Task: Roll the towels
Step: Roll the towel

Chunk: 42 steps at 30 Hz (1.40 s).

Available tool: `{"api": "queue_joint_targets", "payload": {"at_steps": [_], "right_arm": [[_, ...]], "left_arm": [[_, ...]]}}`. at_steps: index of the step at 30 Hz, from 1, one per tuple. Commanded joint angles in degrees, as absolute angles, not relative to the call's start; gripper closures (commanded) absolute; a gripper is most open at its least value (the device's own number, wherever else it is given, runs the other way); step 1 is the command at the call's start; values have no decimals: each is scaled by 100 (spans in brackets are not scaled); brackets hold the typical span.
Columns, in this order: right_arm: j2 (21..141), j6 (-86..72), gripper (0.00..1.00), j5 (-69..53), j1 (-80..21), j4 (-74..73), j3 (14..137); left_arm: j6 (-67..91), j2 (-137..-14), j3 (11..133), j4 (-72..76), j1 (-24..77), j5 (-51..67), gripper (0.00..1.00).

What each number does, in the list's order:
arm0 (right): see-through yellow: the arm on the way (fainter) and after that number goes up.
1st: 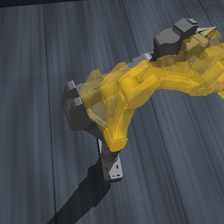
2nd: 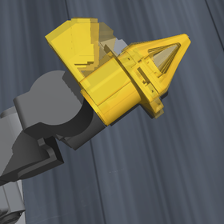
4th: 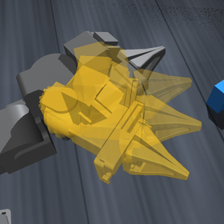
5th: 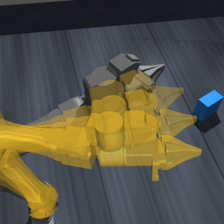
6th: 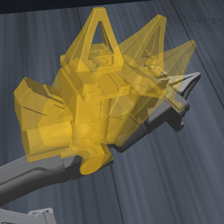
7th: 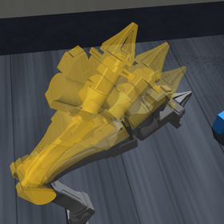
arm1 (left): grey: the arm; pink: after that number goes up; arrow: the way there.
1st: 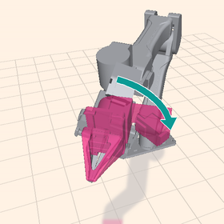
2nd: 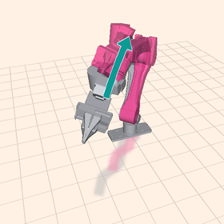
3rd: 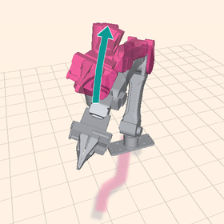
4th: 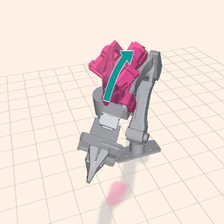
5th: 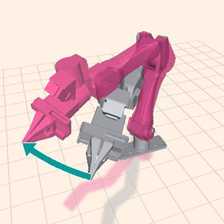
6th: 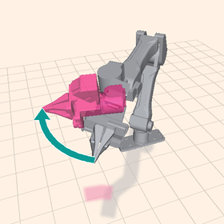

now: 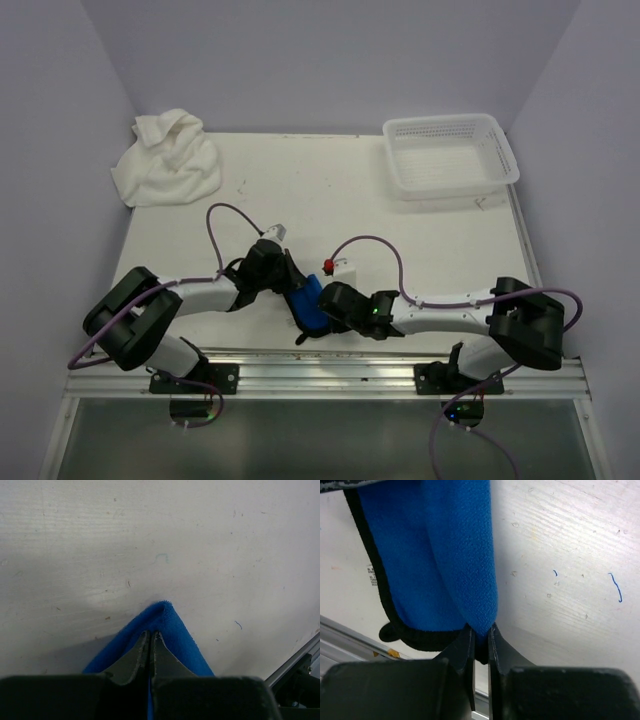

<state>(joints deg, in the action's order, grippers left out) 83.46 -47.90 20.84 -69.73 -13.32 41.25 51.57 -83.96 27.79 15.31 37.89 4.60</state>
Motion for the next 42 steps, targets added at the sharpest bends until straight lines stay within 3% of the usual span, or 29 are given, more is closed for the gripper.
{"api": "queue_joint_targets", "payload": {"at_steps": [1, 6, 12, 29, 42], "right_arm": [[8429, -4676, 99, 2460, -6987, -1599, 4456], [8499, -4492, 100, 2838, -7084, -1985, 4684], [8771, -4316, 100, 3348, -7321, -2548, 5035], [9509, -4394, 100, 4560, -8006, -3383, 5799], [11232, -4772, 100, 5765, -8824, -5141, 7127]], "left_arm": [[5062, -8332, 2689, 1125, 3735, 272, 94], [5106, -8113, 2830, 932, 3744, 308, 64], [5045, -7831, 3076, 590, 3718, 237, 54], [5168, -7189, 3366, 131, 3577, 536, 46], [5335, -7286, 3463, 396, 3577, 888, 48]]}}
